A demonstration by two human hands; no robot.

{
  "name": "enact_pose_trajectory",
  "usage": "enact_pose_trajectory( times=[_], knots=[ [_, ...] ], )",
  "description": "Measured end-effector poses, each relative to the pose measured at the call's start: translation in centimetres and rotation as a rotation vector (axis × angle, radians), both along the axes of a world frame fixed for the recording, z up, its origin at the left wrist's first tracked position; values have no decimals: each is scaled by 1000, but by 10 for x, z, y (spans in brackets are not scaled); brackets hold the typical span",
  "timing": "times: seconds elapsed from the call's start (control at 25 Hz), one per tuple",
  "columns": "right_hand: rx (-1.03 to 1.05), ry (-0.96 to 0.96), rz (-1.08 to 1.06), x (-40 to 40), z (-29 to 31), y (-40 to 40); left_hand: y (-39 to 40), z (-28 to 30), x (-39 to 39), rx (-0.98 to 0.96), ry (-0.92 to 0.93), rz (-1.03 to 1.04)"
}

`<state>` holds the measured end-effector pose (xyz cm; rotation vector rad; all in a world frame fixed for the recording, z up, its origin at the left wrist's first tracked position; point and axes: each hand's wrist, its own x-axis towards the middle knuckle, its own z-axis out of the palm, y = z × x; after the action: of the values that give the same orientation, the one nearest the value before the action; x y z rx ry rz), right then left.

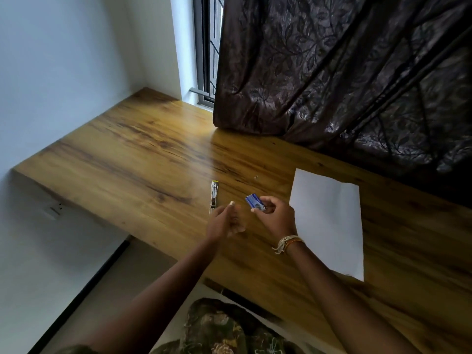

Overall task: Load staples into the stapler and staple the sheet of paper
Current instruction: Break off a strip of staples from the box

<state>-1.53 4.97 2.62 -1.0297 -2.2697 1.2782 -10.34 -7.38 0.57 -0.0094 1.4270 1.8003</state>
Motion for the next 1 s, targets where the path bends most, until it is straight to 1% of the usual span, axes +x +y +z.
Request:
enact_pose_trajectory(
  times=[0.04,0.12,0.16,0.24,0.36,0.48,0.6,0.68,0.8,1.0],
  knots=[
    [1,9,28,8,5,-3,10,7,10,29,-115,-60],
    [8,9,81,27,11,-9,25,26,32,131,-393,-111],
    [14,9,101,35,14,-12,30,30,40,185,-481,-108],
    [25,9,129,50,20,-12,33,36,56,251,-542,-88],
    [-15,-33,231,72,25,-2,31,35,78,275,-567,-85],
    [-76,-68,347,84,29,6,28,30,85,216,-528,-169],
    [-149,-40,312,85,27,18,28,28,80,74,-412,-363],
    [-215,-40,298,80,26,25,31,25,74,33,-371,-425],
    [-369,-85,249,70,22,27,38,18,63,32,-393,-455],
    [-413,-264,245,46,24,27,43,-2,48,-4,-432,-452]
  ],
)
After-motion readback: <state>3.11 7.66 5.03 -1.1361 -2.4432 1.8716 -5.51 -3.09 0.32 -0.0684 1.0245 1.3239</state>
